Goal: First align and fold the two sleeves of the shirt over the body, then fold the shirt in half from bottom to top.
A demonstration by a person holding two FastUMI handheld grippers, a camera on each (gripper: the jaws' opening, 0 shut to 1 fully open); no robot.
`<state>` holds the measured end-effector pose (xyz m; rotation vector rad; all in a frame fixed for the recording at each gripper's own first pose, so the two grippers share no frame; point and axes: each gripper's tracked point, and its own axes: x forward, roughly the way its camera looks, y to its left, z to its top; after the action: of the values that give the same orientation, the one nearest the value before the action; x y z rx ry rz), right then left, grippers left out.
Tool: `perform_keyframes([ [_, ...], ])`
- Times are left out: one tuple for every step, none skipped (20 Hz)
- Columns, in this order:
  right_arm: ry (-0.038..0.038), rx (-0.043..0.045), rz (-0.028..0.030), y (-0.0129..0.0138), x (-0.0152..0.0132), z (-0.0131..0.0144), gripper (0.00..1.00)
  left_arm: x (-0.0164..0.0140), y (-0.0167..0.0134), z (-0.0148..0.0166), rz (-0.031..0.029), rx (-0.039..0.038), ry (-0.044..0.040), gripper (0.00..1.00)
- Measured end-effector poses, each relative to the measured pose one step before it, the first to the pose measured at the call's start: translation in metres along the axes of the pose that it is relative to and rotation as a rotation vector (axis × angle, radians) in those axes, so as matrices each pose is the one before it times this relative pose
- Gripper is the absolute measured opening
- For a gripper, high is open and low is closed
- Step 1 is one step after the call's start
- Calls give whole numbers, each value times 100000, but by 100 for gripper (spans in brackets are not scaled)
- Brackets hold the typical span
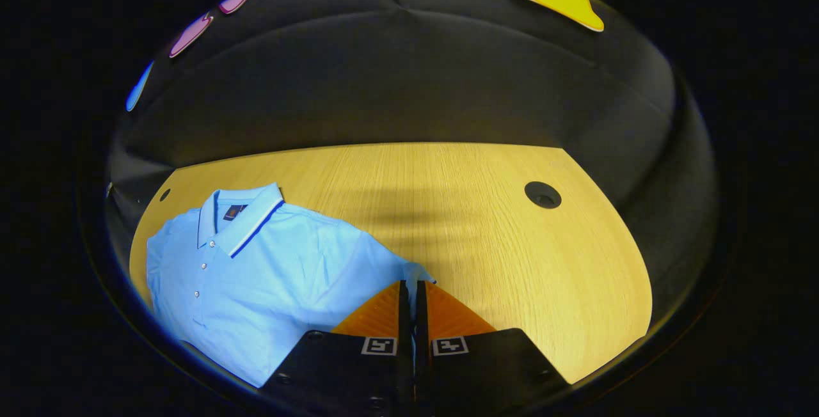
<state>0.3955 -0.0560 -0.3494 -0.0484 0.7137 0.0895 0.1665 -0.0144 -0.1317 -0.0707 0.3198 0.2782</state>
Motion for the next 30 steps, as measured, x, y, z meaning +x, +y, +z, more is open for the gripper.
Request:
perform_keyframes([
  [-1521, -815, 1090, 636, -500, 844, 6, -203, 377, 1, 697, 1205, -362, 97],
  [-1380, -1178, 718, 655, -509, 869, 5, -21, 223, 113, 265, 1624, -734, 97],
  [-1266, -1804, 856, 728, -447, 806, 5, -144, 31, 27, -329, 1240, -176, 97],
  [-1450, -1996, 1068, 960, -424, 877, 5, -67, 35, -129, -604, 366, 147, 97],
  [-1379, -2099, 1478, 1138, -352, 816, 5, -230, -51, 42, -588, -337, 11, 97],
  [-886, -1888, 1872, 1395, -293, 672, 5, -47, 94, 50, -491, -781, -198, 97],
  [-367, -1595, 1989, 1449, -172, 516, 5, -235, 71, 176, -371, -393, -308, 97],
  [101, -1394, 2285, 1621, -141, 220, 5, -199, 140, 16, 2, 412, -642, 97],
  [234, -1533, 1996, 1600, 4, 188, 5, -136, 135, 107, -134, 710, -556, 97],
  [134, -1377, 2259, 1675, 46, 92, 5, -183, 99, -133, -211, 414, -68, 97],
  [119, -1129, 2181, 1828, 12, 52, 5, -284, 175, -127, -256, -24, 147, 97],
  [246, -1455, 1926, 1607, 14, 3, 5, -180, 257, -114, -38, -399, 34, 97],
  [527, -1163, 1950, 1723, 183, -130, 5, -216, 341, -140, 348, -656, 100, 98],
  [1077, -547, 2246, 1757, 120, -314, 5, -205, 381, -256, 520, -712, 220, 97],
  [1638, -383, 1736, 1493, 286, -470, 5, -160, 618, -176, 1340, -4, 251, 97],
  [1373, -562, 1647, 1398, 440, -448, 5, -147, 685, -181, 1534, 479, -31, 97],
  [1091, -1106, 1122, 1094, 324, -357, 6, -185, 536, -175, 652, 98, 272, 97],
  [1145, -1103, 1681, 1086, 307, -446, 6, -151, 287, -380, 96, -517, 521, 97],
  [713, -1007, 1968, 1088, 149, -341, 12, -33, 301, -176, 11, -857, 203, 97],
  [942, -410, 2349, 923, 118, -444, 18, 139, 321, -197, -65, -938, 343, 97],
  [1068, 972, 2487, 870, 43, -453, 28, 247, 245, -100, -8, -971, 381, 97],
  [861, 487, 552, 241, -311, -441, 35, 444, 157, -61, -118, -942, 266, 97],
  [549, 101, -52, -135, -223, -386, 56, 402, 199, 188, 172, -577, 18, 97],
  [452, -144, -1022, -381, -544, -322, 78, 647, 128, 282, 103, -120, -450, 97],
  [-536, -327, -833, -594, -684, -404, 100, 686, 12, 442, -496, 554, -859, 97],
  [-710, -388, -1182, -614, -1152, -3, 98, 925, -50, 541, -612, 1032, -945, 97],
  [-671, -792, -1129, -762, -1093, -27, 98, 1103, -93, 637, -1011, 920, -806, 97],
  [-1020, -936, -1315, -874, -1159, 4, 98, 1421, -250, 499, -1543, 629, -603, 97],
  [-1334, -678, -1141, -884, -1256, 168, 98, 1479, -192, 610, -1455, 274, -473, 97],
  [-1532, -207, -1181, -788, -1332, 156, 98, 1761, -153, 378, -1606, -145, -303, 97],
])
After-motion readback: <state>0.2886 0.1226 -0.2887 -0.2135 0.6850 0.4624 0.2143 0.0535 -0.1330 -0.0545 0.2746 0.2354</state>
